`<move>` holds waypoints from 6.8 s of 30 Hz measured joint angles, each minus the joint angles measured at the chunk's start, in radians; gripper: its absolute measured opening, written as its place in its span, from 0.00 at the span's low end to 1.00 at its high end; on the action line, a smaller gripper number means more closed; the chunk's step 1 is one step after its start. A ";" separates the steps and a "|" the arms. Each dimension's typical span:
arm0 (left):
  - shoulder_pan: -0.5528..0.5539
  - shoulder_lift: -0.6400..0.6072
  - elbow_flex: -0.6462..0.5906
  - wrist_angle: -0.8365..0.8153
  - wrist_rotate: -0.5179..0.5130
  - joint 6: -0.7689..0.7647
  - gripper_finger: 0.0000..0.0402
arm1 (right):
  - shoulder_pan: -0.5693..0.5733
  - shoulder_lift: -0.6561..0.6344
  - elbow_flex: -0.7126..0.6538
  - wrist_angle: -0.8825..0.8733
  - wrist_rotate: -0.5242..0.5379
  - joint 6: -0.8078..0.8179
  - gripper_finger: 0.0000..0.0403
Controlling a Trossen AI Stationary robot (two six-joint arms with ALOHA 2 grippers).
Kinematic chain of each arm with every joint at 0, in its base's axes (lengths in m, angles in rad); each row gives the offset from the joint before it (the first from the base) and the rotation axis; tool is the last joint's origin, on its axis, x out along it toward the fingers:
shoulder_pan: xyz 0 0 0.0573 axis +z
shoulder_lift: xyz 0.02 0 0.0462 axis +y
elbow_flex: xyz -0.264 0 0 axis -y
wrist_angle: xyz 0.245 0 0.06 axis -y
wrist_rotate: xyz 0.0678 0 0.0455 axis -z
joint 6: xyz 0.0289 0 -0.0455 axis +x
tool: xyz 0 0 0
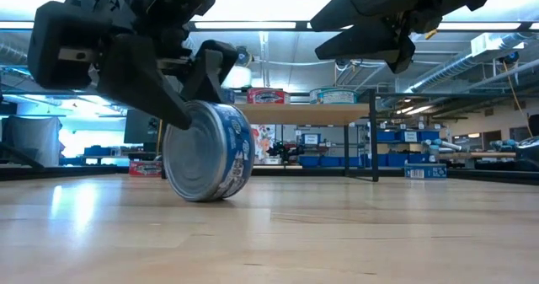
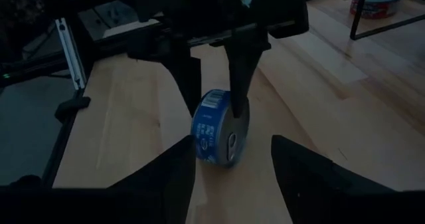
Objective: Stack canned seafood by type on shelf
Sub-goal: Put the blue tuna can on the shelf aligned with the other blue tuna cans, then stack the yellow blue tuna can on top of the yellow blue tuna can on the shelf
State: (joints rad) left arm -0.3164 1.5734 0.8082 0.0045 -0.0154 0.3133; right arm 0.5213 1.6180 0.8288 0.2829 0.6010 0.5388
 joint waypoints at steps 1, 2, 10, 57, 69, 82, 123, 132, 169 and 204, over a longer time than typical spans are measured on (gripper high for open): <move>0.000 0.001 0.000 -0.003 0.000 0.000 0.55 | 0.000 0.000 0.000 0.000 0.000 0.000 0.51; 0.000 0.001 0.000 -0.007 0.000 0.000 0.52 | 0.000 0.000 0.000 0.000 0.000 0.000 0.51; -0.029 -0.023 0.001 -0.046 -0.056 0.005 0.37 | 0.000 0.000 0.000 -0.001 0.000 0.000 0.50; 0.389 -0.168 0.070 -0.276 -1.006 0.179 0.52 | 0.000 0.000 0.000 -0.007 0.000 0.001 0.48; 0.426 -0.170 0.072 -0.273 -0.914 0.179 0.56 | 0.000 0.000 0.000 -0.008 0.000 0.000 0.48; 0.440 -0.172 0.126 -0.366 -0.781 0.155 0.55 | 0.000 0.000 0.000 -0.008 0.000 0.001 0.49; 0.418 -0.505 0.133 -0.499 0.054 -0.030 0.56 | -0.001 0.000 0.000 -0.024 0.000 -0.018 0.40; 0.304 -0.506 -0.229 0.117 0.180 -0.055 0.47 | -0.006 0.000 0.000 -0.033 -0.005 -0.009 0.29; 0.184 -0.506 -0.519 0.657 0.080 -0.122 0.01 | 0.164 0.000 0.164 -0.601 -0.519 0.601 0.01; 0.184 -0.505 -0.519 0.610 0.080 -0.142 0.02 | 0.406 0.000 0.165 -1.127 -0.974 1.267 0.01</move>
State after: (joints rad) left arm -0.1322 1.0679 0.2893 0.6140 0.0647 0.1711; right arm 0.9272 1.6179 0.9936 -0.8439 -0.3731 1.8056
